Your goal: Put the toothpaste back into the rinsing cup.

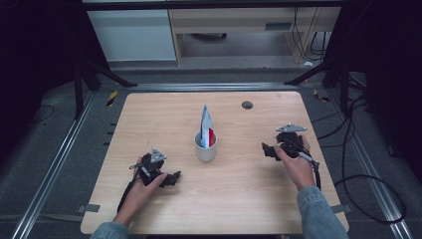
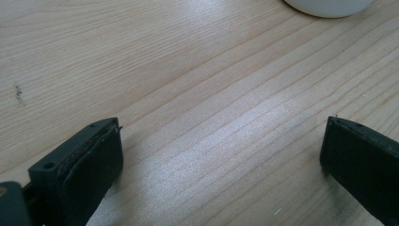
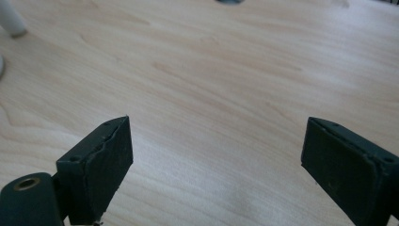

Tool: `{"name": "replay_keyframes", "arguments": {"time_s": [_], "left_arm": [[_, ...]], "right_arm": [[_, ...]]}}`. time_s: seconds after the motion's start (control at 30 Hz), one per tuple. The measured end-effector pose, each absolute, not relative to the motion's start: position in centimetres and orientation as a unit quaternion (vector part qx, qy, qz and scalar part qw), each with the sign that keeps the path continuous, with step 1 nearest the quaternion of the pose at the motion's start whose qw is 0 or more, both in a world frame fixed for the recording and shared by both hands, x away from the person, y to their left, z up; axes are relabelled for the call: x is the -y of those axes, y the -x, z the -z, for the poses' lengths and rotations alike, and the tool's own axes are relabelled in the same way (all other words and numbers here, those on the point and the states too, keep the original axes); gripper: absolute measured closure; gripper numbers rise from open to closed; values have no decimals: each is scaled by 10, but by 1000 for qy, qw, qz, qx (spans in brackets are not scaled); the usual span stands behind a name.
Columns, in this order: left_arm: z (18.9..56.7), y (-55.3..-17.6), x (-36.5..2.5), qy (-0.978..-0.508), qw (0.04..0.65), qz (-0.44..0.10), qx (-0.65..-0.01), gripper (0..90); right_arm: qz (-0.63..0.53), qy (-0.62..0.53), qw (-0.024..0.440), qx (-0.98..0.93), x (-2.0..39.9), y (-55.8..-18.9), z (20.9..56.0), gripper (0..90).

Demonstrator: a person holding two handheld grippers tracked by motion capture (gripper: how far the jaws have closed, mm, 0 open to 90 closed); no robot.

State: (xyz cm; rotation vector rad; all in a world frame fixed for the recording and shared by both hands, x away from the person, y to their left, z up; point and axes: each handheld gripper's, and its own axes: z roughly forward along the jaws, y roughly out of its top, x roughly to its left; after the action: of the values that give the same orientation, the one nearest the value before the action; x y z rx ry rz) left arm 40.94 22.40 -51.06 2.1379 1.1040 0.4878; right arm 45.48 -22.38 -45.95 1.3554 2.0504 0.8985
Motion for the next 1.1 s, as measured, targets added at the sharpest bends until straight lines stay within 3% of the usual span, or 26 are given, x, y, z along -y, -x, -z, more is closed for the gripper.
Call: {"name": "replay_keyframes", "arguments": {"time_s": [0.67,1.1], "left_arm": [[511,-409,-224,-820,336,-188,-423,0],[511,-409,-224,-820,336,-188,-423,0]], "right_arm": [[-310,-533,209,-759,227,-466,499,95],[-313,-535,220,-753,218,-469,509,61]]}}
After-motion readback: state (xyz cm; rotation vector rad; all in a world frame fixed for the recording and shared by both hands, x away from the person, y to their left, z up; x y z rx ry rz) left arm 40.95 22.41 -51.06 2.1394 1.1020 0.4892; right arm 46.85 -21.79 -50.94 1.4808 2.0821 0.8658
